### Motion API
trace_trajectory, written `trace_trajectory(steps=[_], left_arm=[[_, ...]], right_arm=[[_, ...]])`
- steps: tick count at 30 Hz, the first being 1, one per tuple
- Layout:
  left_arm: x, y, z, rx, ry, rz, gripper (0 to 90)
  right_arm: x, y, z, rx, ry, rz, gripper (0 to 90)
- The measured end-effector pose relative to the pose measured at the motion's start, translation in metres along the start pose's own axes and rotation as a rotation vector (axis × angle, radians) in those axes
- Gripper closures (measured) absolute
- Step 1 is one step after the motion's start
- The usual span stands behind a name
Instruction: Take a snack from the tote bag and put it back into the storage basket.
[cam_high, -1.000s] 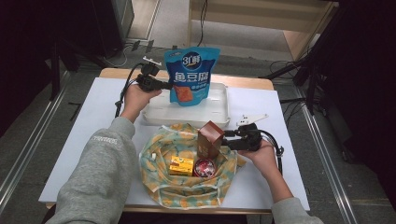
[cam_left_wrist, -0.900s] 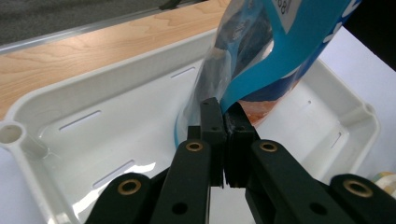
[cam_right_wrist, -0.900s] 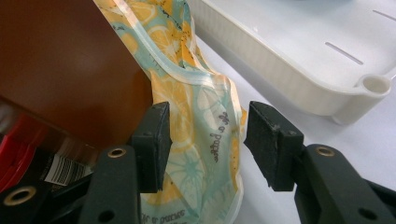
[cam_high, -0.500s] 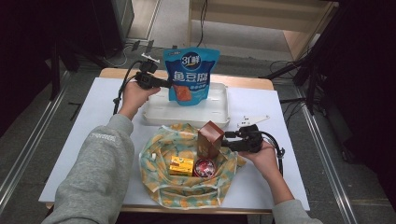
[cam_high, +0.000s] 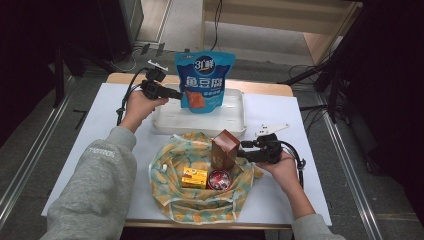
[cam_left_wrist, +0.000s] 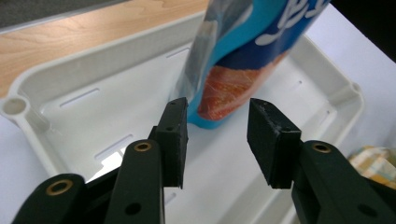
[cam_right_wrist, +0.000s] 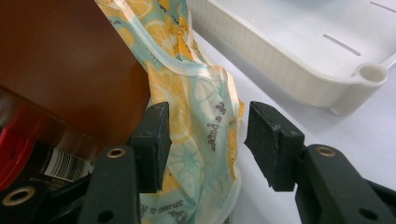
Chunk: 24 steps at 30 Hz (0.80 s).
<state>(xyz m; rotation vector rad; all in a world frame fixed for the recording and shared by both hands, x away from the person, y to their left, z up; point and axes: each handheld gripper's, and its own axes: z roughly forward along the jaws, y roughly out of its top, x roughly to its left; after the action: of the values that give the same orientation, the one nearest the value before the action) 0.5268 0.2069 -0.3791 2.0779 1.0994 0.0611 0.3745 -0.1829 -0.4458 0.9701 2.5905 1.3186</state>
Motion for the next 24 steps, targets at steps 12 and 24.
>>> trace_trajectory(steps=[12,24], left_arm=[[-0.016,-0.013,-0.014,0.012,-0.034,0.041,49.3],[-0.025,-0.028,-0.019,0.032,-0.054,0.055,43.8]], right_arm=[[0.002,0.001,-0.002,-0.002,-0.001,0.011,50.1],[0.004,0.001,-0.005,0.009,-0.007,0.013,48.7]])
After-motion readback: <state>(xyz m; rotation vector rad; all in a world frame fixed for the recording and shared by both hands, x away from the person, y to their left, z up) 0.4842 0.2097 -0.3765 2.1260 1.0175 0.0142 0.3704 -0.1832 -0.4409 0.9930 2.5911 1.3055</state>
